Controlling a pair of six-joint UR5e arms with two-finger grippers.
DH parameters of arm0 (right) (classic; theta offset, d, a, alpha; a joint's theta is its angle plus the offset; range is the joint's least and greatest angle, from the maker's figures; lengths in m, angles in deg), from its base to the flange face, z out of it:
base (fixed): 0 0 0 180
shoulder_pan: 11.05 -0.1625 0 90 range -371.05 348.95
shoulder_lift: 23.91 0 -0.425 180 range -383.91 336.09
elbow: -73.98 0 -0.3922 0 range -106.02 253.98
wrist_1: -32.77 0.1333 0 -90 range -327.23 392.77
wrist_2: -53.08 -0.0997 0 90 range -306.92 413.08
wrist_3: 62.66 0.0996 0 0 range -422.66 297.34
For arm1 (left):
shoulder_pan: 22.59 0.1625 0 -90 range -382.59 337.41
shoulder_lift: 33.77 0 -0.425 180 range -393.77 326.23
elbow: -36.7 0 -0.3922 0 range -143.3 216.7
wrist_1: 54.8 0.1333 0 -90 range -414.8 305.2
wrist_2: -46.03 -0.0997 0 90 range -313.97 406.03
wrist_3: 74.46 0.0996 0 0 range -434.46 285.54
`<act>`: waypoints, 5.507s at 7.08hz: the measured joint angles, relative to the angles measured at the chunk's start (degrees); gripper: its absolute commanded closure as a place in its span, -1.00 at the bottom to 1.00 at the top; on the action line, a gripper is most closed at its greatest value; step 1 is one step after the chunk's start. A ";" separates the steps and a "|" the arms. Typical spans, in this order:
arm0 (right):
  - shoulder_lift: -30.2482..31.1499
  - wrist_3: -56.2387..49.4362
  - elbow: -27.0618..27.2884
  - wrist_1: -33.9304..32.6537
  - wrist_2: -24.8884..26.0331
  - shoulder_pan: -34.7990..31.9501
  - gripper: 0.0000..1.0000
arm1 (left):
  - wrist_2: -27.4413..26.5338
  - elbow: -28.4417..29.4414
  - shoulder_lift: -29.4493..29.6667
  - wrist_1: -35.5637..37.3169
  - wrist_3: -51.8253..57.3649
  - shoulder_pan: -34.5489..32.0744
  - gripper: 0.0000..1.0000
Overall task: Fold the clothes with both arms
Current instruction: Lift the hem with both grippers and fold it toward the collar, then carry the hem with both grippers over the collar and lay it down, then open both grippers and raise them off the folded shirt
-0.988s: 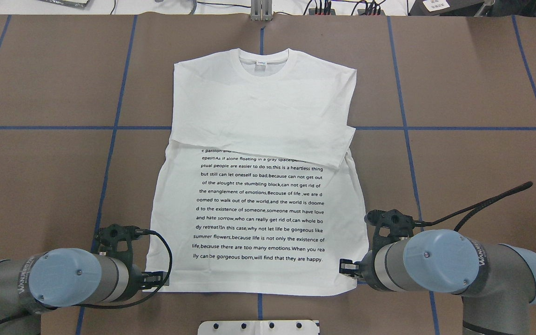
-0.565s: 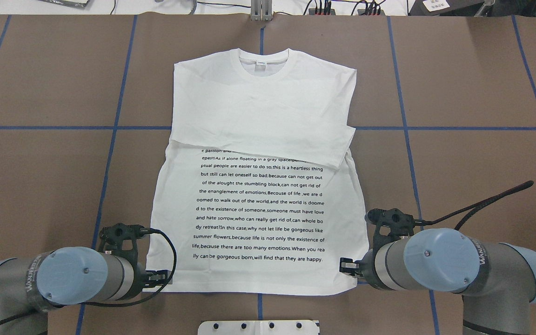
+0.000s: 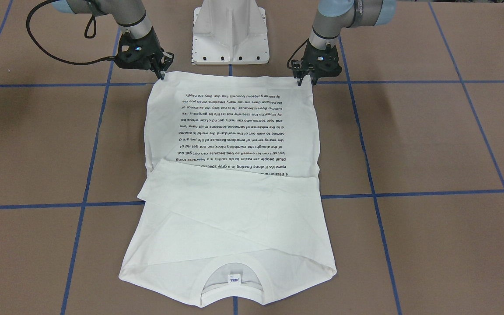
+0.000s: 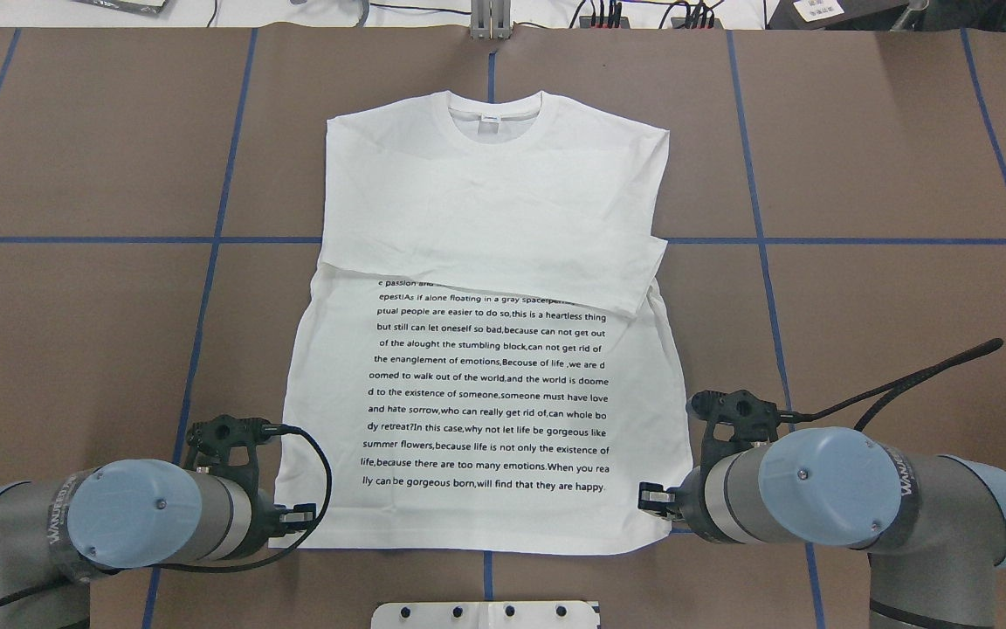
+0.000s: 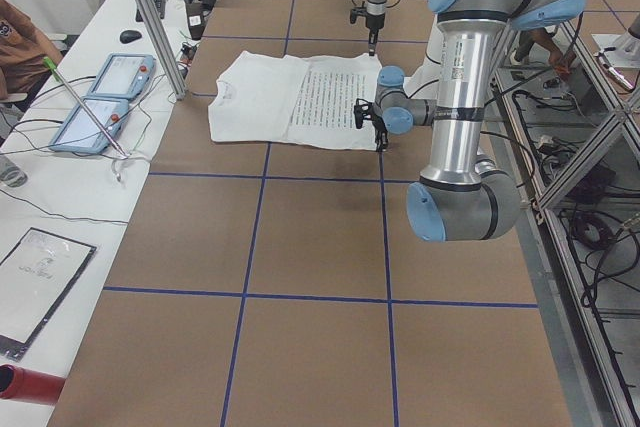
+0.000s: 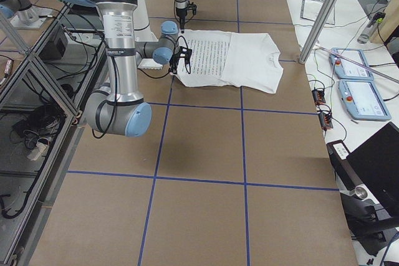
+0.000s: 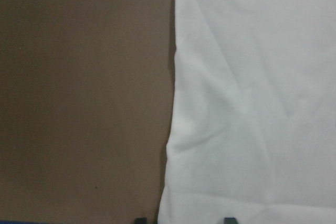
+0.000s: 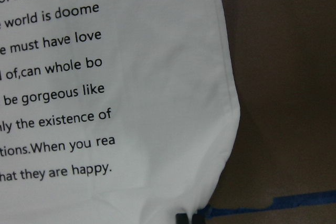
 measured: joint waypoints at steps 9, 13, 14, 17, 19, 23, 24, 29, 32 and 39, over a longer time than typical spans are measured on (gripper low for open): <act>7.44 -5.64 7.91 0.31 -9.58 -4.90 1.00 | 7.09 -13.68 1.59 8.33 0.39 -3.62 1.00; 12.74 -6.16 14.06 0.52 -23.49 -5.29 1.00 | 11.20 -20.65 1.30 13.01 0.81 -1.68 1.00; 13.38 -6.00 15.08 0.53 -27.87 -5.91 1.00 | 12.93 -24.01 1.43 17.66 0.61 0.00 1.00; 11.54 -6.23 14.44 0.99 -33.51 -11.13 1.00 | 13.96 -26.42 2.76 22.71 0.41 1.40 1.00; 4.69 -6.40 10.11 1.58 -33.52 -18.89 1.00 | 13.94 -24.01 5.51 22.99 2.98 -3.91 1.00; -6.19 -6.50 -1.18 1.58 -33.97 -34.54 1.00 | 21.98 -10.94 13.24 23.16 17.70 -26.27 1.00; -8.68 -6.53 -4.63 1.60 -33.74 -36.80 1.00 | 22.95 -5.95 15.90 22.79 19.62 -29.25 1.00; -20.72 -16.25 -23.72 1.81 -33.35 -42.23 1.00 | 23.40 17.48 22.01 3.76 20.61 -35.52 1.00; -24.87 -19.78 -31.67 1.87 -32.99 -43.55 1.00 | 23.23 25.47 24.49 -3.31 20.56 -35.86 1.00; -30.77 -25.07 -42.49 1.98 -31.11 -41.20 1.00 | 22.67 32.17 27.67 -7.36 19.67 -35.89 1.00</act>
